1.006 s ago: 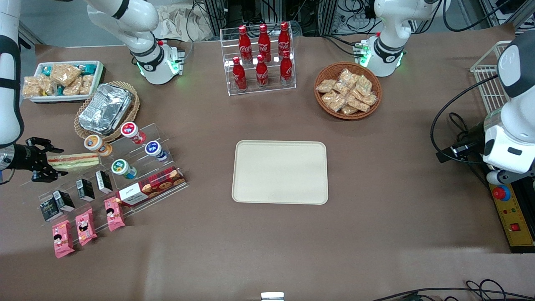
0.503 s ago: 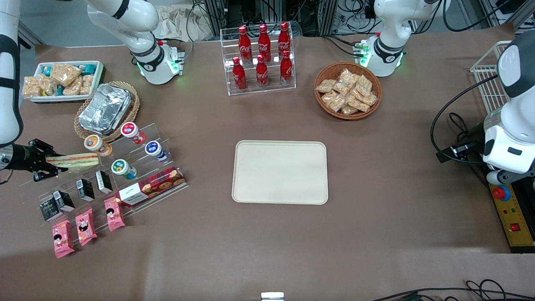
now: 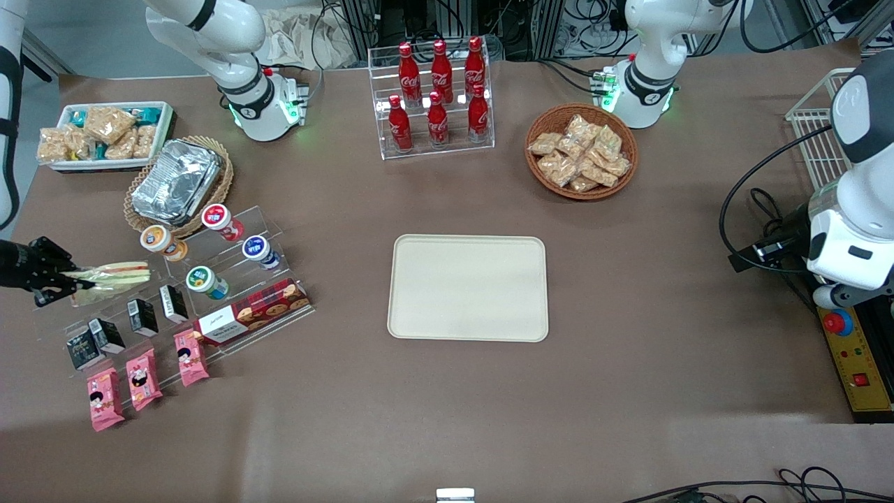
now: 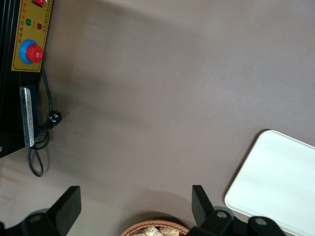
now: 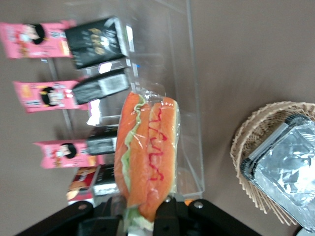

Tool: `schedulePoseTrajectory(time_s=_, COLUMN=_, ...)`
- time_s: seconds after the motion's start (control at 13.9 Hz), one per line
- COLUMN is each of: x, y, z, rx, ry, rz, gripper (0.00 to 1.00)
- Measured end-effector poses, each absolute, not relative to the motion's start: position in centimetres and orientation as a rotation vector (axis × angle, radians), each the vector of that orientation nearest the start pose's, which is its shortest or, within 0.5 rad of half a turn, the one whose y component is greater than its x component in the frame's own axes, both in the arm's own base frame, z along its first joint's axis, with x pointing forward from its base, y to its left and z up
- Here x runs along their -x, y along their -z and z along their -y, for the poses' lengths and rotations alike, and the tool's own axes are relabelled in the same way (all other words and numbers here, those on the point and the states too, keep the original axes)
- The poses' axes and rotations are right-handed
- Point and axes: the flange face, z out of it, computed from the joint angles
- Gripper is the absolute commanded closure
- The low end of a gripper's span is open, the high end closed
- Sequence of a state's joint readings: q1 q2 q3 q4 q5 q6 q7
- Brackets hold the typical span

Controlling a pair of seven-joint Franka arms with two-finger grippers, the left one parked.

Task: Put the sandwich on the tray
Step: 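Lift the sandwich off the rack and carry it over the cream tray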

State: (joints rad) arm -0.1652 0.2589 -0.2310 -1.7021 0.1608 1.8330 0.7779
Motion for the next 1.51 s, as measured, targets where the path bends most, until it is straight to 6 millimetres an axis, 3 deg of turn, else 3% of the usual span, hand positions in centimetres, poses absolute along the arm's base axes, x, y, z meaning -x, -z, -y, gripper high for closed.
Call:
schedulePoseTrajectory(time_s=0.22, x=-58.8, y=-46.3, z=21.4, rx=2.518, ry=-0.157, rz=-1.733, gripper=0.85)
schedulePoseTrajectory(time_s=0.5, x=-59.6, y=-48.4, z=20.7, rx=2.488, ry=-0.134, rz=-1.665, gripper=0.84)
schedulePoseTrajectory(time_s=0.65, x=-60.5, y=-49.8, z=18.1, rx=2.512, ry=-0.111, rz=-1.591, gripper=0.84)
schedulePoseTrajectory(time_s=0.86, x=-61.5, y=-52.4, z=11.0, rx=2.550, ry=-0.103, rz=-1.456, gripper=0.84)
schedulePoseTrajectory(time_s=1.08, x=-61.4, y=-54.7, z=1.4, rx=2.510, ry=-0.160, rz=-1.487, gripper=0.84)
schedulePoseTrajectory(time_s=1.29, x=-60.7, y=-55.1, z=-8.4, rx=2.518, ry=-0.220, rz=-1.470, gripper=0.84)
schedulePoseTrajectory(time_s=1.51, x=-59.9, y=-54.6, z=-16.5, rx=2.542, ry=-0.203, rz=-1.387, gripper=0.83)
